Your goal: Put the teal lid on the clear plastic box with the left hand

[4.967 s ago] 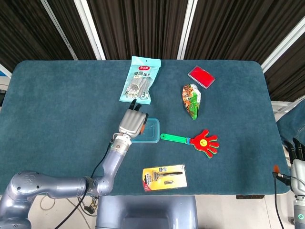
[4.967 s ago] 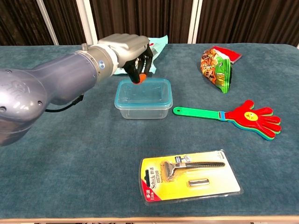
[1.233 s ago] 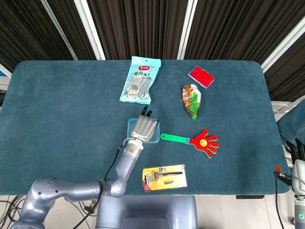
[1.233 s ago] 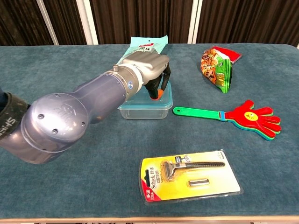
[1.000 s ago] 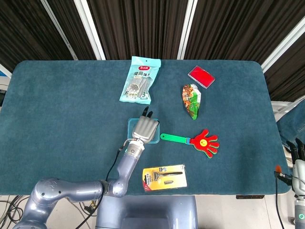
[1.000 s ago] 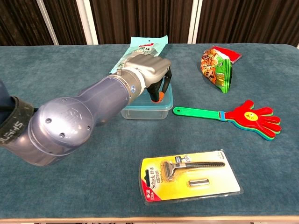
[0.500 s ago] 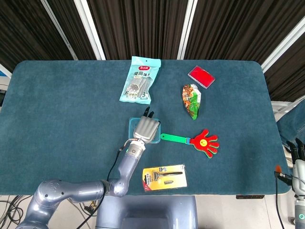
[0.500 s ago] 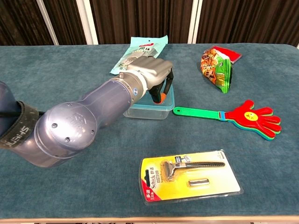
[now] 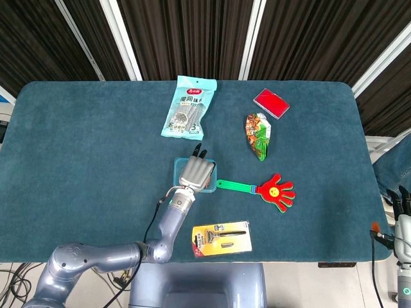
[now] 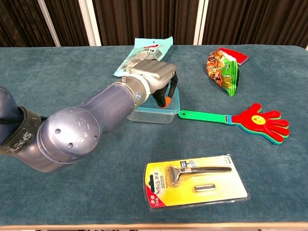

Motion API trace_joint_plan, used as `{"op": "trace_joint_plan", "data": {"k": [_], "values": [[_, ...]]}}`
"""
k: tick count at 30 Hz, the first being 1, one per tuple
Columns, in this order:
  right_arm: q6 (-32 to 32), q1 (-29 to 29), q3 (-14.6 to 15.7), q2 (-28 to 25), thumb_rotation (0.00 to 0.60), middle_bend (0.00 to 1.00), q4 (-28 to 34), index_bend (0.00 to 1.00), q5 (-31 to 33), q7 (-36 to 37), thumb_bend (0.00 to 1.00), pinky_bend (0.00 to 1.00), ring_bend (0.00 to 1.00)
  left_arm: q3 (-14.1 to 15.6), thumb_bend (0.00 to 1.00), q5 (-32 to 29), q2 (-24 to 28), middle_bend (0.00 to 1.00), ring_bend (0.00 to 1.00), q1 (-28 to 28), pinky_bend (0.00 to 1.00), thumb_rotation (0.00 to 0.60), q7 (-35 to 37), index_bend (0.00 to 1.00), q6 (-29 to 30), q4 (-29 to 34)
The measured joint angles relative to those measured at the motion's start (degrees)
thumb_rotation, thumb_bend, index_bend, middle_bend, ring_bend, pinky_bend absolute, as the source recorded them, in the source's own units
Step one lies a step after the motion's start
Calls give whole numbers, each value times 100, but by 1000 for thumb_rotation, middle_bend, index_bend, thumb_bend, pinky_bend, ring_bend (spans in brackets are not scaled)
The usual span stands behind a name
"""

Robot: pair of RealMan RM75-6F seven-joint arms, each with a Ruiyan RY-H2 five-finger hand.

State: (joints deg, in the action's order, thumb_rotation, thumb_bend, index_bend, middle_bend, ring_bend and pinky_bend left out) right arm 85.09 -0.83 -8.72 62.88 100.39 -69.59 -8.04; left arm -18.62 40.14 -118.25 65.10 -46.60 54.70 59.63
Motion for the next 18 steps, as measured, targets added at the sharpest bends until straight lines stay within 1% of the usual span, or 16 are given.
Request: {"op": "trace_joint_plan", "data": {"k": [11,18], "values": [[9,-7,-18,3,600,29,20,142,29,-41,407,0,27,-70,484,93,72,586,155,-99,34,600,260,648,-79,12],[19,0,-15,16,600,29,9,142,30,-41,406,0,27,-168,485,473,212,586,154,-120,33,600,490,648,172,300]]}}
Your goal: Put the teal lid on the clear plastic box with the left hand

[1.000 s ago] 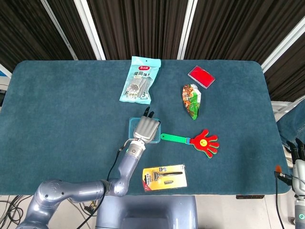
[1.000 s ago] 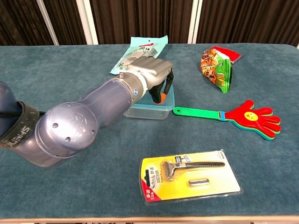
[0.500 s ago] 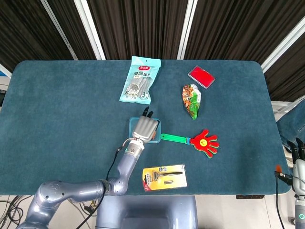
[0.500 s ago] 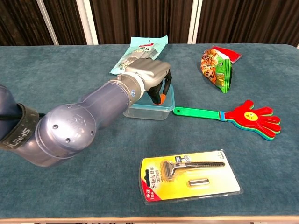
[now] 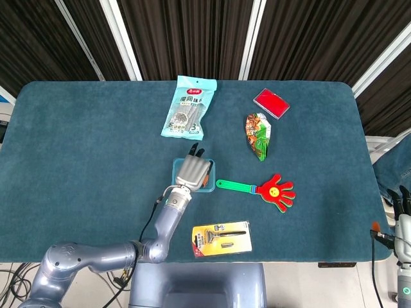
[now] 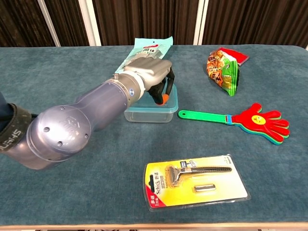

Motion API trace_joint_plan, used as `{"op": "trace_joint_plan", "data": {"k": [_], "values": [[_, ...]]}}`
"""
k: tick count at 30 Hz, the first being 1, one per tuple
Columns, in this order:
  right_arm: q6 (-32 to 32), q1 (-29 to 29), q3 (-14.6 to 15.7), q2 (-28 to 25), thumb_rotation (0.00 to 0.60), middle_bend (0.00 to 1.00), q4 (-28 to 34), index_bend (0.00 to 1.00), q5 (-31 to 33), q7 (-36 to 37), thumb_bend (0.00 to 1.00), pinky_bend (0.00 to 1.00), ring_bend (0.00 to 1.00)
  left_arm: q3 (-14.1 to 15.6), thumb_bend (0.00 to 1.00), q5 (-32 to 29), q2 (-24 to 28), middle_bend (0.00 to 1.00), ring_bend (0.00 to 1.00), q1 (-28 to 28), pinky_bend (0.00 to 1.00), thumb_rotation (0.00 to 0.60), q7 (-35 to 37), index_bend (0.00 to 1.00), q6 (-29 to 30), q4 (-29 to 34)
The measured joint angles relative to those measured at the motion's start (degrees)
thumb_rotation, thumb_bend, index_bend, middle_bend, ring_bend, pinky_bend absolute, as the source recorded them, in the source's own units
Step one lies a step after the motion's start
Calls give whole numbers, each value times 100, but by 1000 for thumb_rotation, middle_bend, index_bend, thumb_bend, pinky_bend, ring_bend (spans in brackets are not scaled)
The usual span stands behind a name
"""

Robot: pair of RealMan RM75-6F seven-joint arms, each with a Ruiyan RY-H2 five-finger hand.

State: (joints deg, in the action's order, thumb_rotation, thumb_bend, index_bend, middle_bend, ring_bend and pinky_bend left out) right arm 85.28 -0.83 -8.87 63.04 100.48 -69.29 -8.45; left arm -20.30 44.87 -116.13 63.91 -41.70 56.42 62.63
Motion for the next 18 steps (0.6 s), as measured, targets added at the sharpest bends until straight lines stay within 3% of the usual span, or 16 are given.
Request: {"op": "trace_joint_plan", "data": {"k": [7,18], "values": [[19,12,1,16,600,29,-19,142,0,7,407,0,27,-104,484,260,155,586,155,-2,33,600,154,648,165,160],[15,11,-15,12,600,29,-4,142,28,4,407,0,27,-242,485,72,128,586,154,147,33,600,99,650,-103,-178]]}}
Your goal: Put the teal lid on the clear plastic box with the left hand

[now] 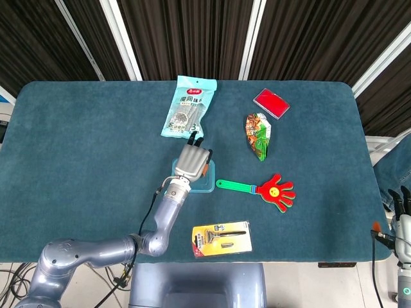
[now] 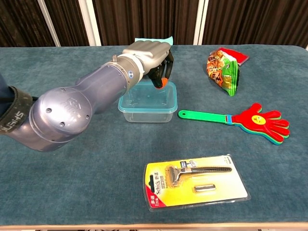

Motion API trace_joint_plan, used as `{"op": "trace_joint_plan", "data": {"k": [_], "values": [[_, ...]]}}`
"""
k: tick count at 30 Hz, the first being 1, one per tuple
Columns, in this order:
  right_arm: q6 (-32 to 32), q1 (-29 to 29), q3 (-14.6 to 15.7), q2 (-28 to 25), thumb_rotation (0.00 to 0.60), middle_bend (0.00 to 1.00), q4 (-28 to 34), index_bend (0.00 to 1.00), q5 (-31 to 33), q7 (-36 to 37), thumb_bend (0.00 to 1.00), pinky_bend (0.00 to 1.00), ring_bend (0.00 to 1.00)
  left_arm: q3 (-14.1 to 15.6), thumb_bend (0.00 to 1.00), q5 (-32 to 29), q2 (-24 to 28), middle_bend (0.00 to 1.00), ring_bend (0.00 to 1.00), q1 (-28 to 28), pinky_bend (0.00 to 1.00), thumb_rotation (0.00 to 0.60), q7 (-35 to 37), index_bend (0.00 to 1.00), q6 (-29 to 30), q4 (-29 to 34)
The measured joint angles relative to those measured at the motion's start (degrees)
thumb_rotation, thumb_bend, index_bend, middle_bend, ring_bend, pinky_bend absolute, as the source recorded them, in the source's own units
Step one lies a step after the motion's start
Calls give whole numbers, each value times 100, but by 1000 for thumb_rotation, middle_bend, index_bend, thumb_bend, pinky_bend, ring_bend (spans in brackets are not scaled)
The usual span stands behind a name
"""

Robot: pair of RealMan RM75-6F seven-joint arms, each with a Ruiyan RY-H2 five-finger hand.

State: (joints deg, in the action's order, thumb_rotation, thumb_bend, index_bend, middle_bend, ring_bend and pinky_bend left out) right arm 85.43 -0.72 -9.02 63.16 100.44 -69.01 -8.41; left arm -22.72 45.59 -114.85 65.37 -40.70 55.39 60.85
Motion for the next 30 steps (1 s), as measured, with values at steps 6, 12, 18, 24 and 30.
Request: {"op": "trace_joint_plan", "data": {"k": [6,12,18,24,30], "values": [[-4,1,-14,-9,600,29,18,142,35,-5,407,0,27,-14,484,6,-126,586,155,99,33,600,91,650,-149,-351],[4,9,-14,-13,600,29,22,143,37,7,407,0,27,15,485,31,-274,586,155,167,33,600,157,650,-266,-679],[11,23,-6,-13,600,29,10,142,30,32,407,0,27,62,484,59,-417,585,154,213,33,600,194,650,-407,-992],[-32,-50,-104,-92,600,29,182,142,118,-72,407,0,27,74,484,112,-565,585,155,260,33,600,272,650,-504,-1280],[-17,-11,-48,-80,600,29,121,142,98,-26,407,0,27,70,485,171,-691,584,155,278,33,600,369,650,-591,-1505]]}}
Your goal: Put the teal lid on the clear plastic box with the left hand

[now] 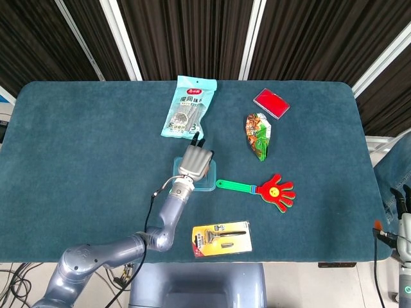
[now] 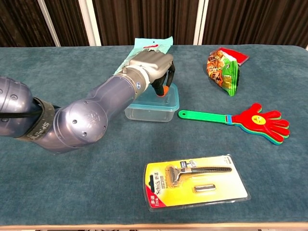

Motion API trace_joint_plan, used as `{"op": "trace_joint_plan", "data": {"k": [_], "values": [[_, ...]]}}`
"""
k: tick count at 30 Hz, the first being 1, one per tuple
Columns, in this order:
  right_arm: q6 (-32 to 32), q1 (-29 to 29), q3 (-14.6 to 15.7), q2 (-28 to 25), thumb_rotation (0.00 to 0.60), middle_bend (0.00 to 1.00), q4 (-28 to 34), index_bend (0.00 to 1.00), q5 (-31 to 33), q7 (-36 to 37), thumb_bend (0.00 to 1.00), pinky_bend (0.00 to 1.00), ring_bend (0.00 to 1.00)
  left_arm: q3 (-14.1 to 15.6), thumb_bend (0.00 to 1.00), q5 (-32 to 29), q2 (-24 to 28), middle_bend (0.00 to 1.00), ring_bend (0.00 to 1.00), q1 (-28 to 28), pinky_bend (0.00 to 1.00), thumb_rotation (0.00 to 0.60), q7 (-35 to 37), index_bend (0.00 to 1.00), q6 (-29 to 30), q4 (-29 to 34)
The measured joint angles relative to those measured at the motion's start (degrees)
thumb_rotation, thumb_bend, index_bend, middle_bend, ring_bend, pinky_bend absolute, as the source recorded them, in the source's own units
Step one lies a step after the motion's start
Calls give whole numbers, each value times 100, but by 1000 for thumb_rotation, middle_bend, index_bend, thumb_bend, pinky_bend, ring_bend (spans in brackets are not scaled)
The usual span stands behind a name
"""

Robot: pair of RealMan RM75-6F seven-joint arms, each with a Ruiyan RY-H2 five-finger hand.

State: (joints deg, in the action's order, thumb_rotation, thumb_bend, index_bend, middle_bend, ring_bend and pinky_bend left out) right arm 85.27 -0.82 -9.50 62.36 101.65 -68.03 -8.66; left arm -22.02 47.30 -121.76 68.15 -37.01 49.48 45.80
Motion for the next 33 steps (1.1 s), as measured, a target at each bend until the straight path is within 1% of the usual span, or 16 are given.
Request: {"op": "trace_joint_plan", "data": {"k": [12,33], "values": [[50,40,47,50,600,29,-102,143,-93,74,407,0,27,-1,485,54,-65,584,155,-66,33,600,58,650,-86,-79],[39,14,94,24,600,29,-181,142,-327,158,407,0,27,-94,484,-227,10,584,154,-185,33,600,-104,650,-247,78]]}}
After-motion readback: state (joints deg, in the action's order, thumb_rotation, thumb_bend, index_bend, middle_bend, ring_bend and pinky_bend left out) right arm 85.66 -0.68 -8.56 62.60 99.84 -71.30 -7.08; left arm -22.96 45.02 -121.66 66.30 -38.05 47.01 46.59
